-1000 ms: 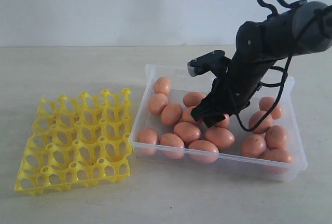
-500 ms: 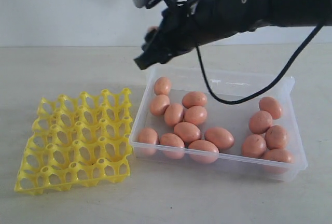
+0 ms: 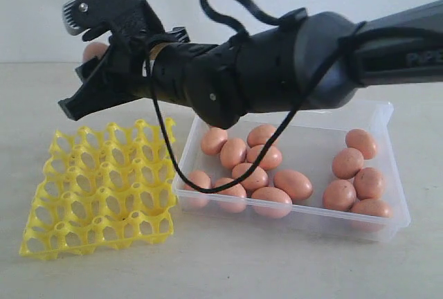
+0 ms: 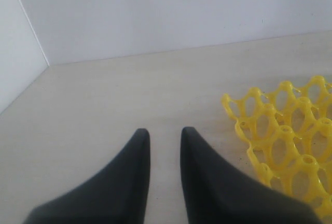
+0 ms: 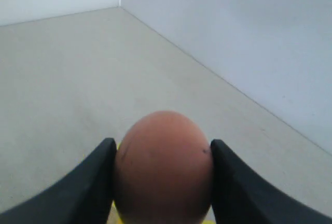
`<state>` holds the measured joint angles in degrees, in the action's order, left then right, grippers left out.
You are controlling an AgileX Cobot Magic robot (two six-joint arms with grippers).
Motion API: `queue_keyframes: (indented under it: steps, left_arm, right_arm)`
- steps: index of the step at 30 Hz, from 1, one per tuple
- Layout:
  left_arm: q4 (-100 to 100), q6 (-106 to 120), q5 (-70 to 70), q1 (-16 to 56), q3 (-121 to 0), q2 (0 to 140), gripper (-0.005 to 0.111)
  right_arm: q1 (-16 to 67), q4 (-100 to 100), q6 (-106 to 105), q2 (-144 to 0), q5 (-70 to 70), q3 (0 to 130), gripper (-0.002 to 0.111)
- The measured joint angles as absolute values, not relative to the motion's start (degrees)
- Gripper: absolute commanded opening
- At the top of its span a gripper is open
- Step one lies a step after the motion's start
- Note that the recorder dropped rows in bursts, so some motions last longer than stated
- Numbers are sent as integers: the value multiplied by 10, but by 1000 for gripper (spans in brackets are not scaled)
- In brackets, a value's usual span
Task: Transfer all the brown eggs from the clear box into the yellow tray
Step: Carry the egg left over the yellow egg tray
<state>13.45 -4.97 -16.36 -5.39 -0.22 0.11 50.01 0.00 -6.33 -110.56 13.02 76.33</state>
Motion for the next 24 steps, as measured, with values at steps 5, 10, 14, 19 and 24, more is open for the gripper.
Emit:
queue_keyframes:
  steps: [5, 10, 14, 19, 24]
  left_arm:
    - [135, -50, -164, -54, -2, 1, 22]
    - [135, -50, -164, -54, -2, 1, 22]
    - [135, -50, -164, -54, -2, 1, 22]
    - [135, -50, -164, -54, -2, 1, 22]
    - [135, -50, -164, -54, -2, 1, 22]
  right_arm:
    - [507, -83, 61, -1158, 160, 812, 0]
    - [512, -143, 147, -1204, 203, 845, 0]
    - [516, -219, 225, -1240, 255, 869, 0]
    - [519, -310, 323, -1285, 277, 922, 0]
    - [519, -338, 366, -1332, 261, 976, 0]
